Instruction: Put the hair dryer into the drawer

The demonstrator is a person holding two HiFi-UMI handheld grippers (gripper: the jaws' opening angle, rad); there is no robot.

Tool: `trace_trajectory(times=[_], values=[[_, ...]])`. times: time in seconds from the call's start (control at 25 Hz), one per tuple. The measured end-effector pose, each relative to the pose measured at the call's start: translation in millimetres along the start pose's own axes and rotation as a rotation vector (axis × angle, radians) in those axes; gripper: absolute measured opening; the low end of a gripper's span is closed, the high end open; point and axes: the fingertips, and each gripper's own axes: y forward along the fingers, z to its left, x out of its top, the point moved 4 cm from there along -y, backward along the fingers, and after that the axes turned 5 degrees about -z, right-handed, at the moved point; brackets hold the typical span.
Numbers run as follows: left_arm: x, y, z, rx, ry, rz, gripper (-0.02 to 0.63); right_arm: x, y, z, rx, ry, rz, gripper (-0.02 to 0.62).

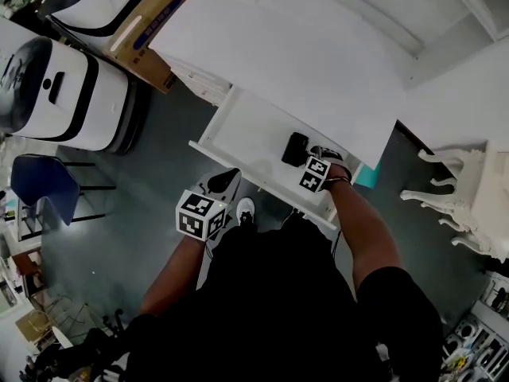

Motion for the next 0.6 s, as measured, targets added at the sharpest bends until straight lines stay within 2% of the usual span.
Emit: trace_trajectory(times=[0.2,0.32,0.36,0.48,0.6], values=[[9,3,-2,-0.068,0.046,-0.013,0.011,6,-37,-3,-0.074,0.166,-0.078,0.219],[12,1,-1,-0.099,0.071,-0.018,0.011,12,-58,1,-0.106,0.302,-0.145,0.217],[13,1,-1,-0.110,0.079,-0.019,0.011,14,-67,3,-0.116,0.354,-0.172,0.201],[17,-2,-2,-0.145,0.103,-0.023,0.011,25,-97,6,-0.158,0.506,-0.272,0.086],[17,-6,-5,-0.183,0.127,-0.022,0.011,39,-132,15,-0.181,0.654,-0.397,0.037]])
